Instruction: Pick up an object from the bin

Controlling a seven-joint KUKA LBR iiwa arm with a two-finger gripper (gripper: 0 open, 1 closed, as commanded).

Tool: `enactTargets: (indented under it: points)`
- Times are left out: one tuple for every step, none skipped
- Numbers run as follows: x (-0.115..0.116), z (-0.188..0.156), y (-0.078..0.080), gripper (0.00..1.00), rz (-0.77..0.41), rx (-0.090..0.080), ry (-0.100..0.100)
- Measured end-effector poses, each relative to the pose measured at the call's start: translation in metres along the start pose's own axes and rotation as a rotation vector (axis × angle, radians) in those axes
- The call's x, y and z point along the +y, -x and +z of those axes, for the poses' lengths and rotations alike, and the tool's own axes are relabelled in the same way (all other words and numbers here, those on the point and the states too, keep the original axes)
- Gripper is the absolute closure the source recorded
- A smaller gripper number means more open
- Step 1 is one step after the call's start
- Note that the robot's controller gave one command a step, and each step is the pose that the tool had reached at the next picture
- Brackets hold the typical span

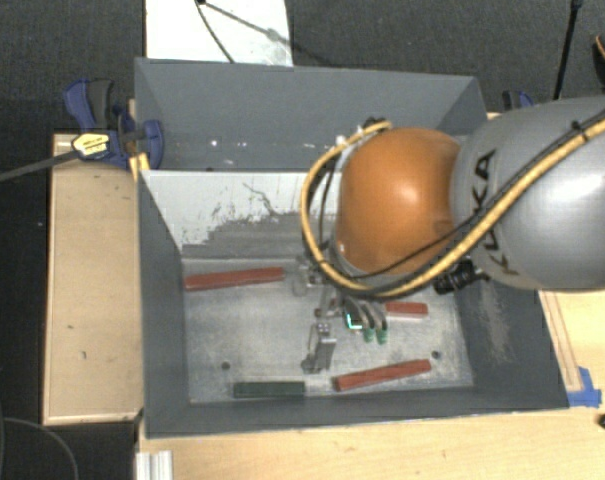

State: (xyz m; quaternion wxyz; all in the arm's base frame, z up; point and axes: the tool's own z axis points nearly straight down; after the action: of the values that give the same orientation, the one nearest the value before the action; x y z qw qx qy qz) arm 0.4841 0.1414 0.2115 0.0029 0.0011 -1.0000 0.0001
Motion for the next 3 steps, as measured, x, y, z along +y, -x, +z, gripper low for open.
enactTargets:
  points:
    - [-0.032, 0.041, 0.067, 0.00, 0.102, -0.010, 0.000]
    - [-0.100, 0.145, 0.058, 0.00, 0.167, 0.000, -0.002]
    - [-0.187, 0.140, 0.097, 0.00, -0.236, -0.011, -0.004]
